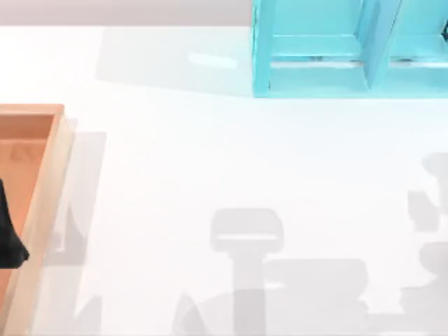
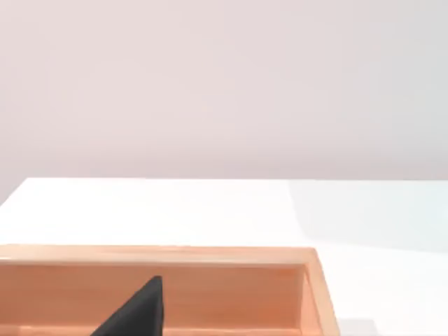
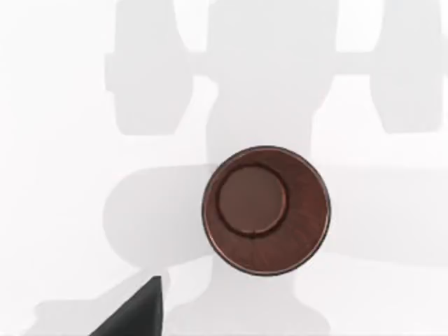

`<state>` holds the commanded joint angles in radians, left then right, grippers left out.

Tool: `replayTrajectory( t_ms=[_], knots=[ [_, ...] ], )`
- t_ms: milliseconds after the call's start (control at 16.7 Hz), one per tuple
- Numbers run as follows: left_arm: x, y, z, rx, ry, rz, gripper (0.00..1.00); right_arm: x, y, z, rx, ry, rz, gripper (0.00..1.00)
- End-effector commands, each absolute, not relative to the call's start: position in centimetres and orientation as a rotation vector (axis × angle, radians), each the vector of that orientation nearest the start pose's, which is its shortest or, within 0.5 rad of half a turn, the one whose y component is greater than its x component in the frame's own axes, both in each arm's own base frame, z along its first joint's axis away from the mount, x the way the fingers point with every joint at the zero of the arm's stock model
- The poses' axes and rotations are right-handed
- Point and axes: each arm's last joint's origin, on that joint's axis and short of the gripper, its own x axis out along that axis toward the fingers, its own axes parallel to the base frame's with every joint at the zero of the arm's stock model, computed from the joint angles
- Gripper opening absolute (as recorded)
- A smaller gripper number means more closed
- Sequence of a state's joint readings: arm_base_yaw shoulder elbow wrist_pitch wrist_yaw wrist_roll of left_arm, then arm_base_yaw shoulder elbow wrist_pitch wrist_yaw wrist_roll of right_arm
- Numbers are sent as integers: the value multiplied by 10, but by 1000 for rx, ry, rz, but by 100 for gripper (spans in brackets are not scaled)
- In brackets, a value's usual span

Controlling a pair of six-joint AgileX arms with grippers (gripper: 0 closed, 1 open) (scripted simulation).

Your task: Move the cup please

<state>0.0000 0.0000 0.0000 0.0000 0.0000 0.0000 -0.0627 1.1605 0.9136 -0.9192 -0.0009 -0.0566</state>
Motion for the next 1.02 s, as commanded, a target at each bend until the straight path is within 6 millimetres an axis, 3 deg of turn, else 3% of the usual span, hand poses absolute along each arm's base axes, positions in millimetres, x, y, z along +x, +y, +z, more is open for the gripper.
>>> replayTrajectory(
  t_ms=[420, 900, 1020],
  knots=[
    [106, -1, 160, 0, 0, 0, 100, 277, -22, 249, 6, 1542, -9, 100],
    [106, -1, 160, 0, 0, 0, 100, 284, -21, 248, 5, 1571, -5, 100],
    [106, -1, 160, 0, 0, 0, 100, 285, -22, 237, 7, 1576, -7, 100]
  ],
)
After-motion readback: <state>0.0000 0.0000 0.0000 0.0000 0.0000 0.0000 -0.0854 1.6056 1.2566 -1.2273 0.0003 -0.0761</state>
